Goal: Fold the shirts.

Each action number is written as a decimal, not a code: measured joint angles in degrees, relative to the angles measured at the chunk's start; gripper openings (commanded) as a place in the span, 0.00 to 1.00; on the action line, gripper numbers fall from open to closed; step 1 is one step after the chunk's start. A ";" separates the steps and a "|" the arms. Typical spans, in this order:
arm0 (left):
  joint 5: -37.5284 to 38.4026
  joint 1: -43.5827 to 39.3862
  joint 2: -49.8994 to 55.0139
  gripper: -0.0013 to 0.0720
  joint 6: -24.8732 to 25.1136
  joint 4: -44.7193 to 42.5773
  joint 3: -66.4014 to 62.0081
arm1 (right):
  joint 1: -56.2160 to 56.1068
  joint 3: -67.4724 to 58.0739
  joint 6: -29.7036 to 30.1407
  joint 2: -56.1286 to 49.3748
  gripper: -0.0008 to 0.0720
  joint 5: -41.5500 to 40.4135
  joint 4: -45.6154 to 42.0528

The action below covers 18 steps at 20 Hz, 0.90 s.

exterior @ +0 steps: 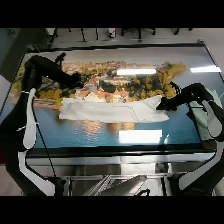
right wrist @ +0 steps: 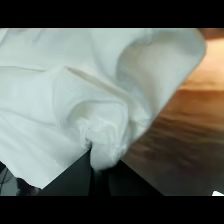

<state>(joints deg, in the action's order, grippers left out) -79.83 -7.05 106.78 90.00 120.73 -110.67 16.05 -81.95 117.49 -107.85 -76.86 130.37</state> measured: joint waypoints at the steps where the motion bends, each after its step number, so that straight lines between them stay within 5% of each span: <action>1: 1.60 -2.08 0.00 0.05 0.28 0.15 1.60 | 0.00 -0.52 0.00 1.20 0.04 -0.35 0.33; 7: 13.70 -16.31 5.18 0.05 1.11 0.85 7.21 | -0.04 -5.14 -1.55 11.43 0.04 -5.62 1.51; 18: 22.34 -31.52 21.57 0.05 -1.51 5.29 -6.34 | -0.52 -13.29 -5.01 25.97 0.04 -14.40 2.16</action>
<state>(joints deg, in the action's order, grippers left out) -57.49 -38.57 128.35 88.49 126.02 -117.01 15.53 -95.24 112.49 -81.89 -91.26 132.53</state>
